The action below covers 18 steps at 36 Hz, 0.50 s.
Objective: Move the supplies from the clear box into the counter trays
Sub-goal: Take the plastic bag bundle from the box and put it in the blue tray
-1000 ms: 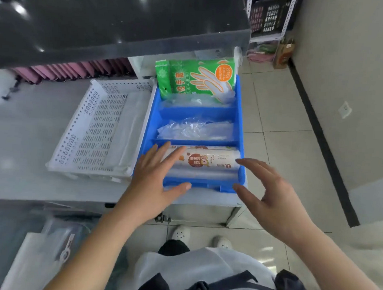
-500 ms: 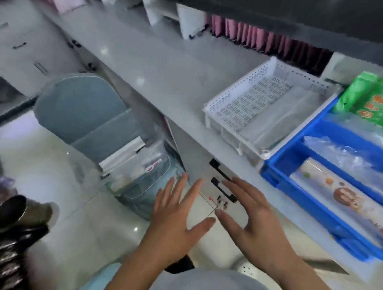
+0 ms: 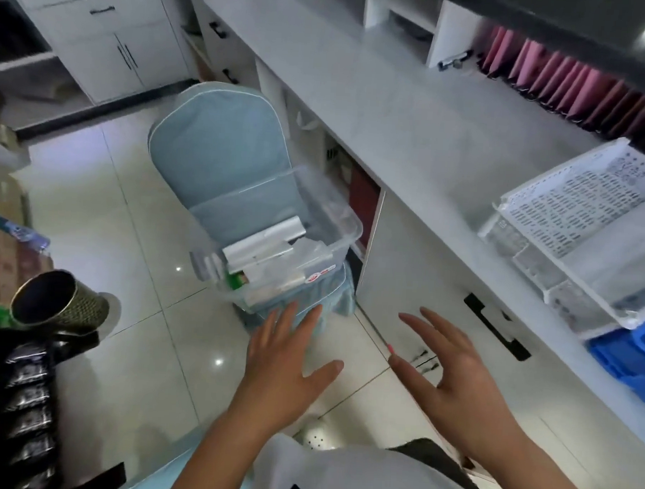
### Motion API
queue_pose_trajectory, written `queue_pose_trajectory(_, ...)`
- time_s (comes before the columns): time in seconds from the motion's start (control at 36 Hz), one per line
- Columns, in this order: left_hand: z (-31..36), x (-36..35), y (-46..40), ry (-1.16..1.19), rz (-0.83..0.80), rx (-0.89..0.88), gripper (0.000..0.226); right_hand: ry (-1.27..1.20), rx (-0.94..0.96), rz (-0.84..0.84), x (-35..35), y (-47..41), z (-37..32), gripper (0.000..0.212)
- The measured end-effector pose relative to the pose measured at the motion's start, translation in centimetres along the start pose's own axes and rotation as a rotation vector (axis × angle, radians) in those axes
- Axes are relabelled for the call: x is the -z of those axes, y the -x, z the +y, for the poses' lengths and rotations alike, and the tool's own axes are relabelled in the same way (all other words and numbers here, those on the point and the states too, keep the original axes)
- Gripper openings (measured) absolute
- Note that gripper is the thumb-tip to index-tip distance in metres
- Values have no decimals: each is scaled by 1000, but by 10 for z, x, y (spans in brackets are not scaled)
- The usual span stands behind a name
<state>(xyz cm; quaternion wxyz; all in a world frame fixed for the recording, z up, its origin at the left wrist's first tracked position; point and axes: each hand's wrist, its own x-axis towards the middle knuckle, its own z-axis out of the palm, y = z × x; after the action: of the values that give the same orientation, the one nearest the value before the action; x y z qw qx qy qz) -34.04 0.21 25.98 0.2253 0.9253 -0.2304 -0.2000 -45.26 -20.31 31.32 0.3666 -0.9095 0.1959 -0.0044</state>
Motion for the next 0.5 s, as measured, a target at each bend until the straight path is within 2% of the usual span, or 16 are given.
queue_pose_trajectory(0.25,-51,4,-18,142,-89,114,81,52,-16,-90,-29,-33,-29,51)
queue_pose_trajectory(0.42,-71,13,-49,110,-131,197,80,64,8,-183,-50,-91,-32,51)
queue_pose_trajectory(0.5,-85,27,-64,125,-129,270,81,32,91,-232,-61,-136,-40,50)
